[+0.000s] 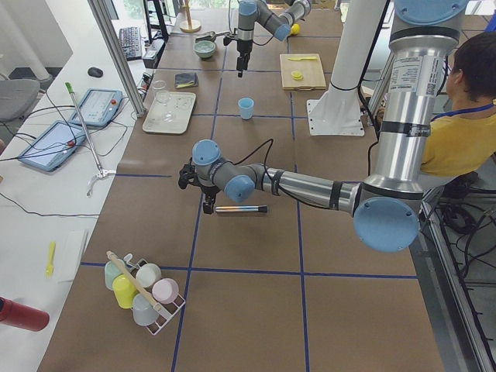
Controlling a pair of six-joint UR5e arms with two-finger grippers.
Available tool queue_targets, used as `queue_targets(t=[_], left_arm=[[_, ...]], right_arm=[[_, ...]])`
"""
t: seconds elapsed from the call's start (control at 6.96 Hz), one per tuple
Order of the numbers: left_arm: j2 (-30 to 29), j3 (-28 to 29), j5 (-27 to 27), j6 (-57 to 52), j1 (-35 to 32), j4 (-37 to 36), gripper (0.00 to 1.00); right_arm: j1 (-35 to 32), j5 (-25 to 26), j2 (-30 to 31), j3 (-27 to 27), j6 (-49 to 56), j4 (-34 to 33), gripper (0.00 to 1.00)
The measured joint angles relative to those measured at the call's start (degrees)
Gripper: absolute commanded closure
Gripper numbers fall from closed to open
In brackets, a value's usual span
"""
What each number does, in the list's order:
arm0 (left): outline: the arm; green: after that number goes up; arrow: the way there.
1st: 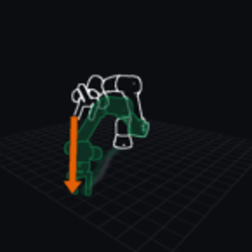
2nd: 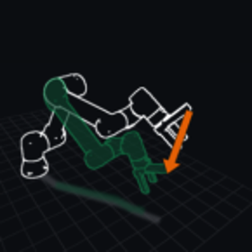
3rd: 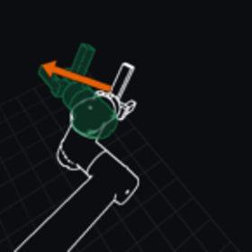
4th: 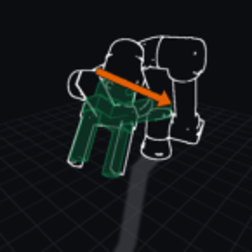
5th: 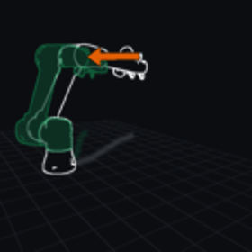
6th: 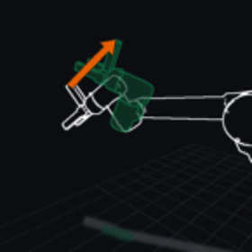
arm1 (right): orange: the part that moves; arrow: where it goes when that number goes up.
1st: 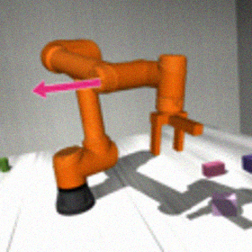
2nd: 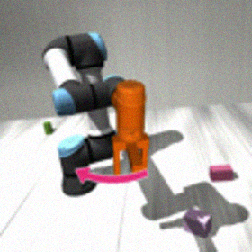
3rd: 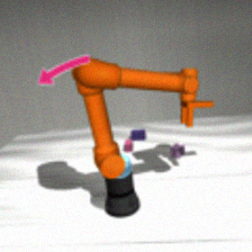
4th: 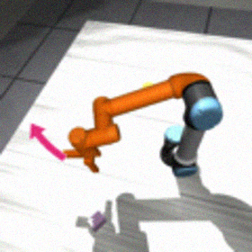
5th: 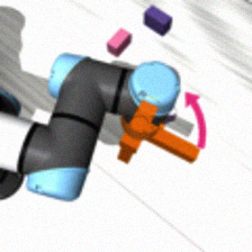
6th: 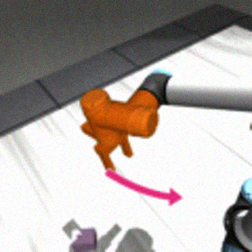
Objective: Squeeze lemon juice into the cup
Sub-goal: 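Raise the right gripper away while the left gripper lifts the metal muddler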
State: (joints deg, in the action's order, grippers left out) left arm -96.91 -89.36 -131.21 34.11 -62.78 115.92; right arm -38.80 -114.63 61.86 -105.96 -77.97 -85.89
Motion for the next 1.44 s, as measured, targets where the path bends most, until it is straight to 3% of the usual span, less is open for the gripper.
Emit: queue_targets(t=[0.57,0.86,1.44], left_arm=[[-2.52,5.99,4.41,2.08,5.8,0.32,0.08],[-2.8,6.54,4.49,2.15,7.1,0.34,1.0],[-3.08,4.94,4.64,1.74,7.4,0.0,1.0]], right_arm=[[-0.96,0.01,2.01,-0.17,2.28,0.02,0.0],[-0.96,0.0,2.1,-0.17,2.24,0.02,0.0],[-0.97,0.0,2.2,-0.2,2.17,0.04,0.0]])
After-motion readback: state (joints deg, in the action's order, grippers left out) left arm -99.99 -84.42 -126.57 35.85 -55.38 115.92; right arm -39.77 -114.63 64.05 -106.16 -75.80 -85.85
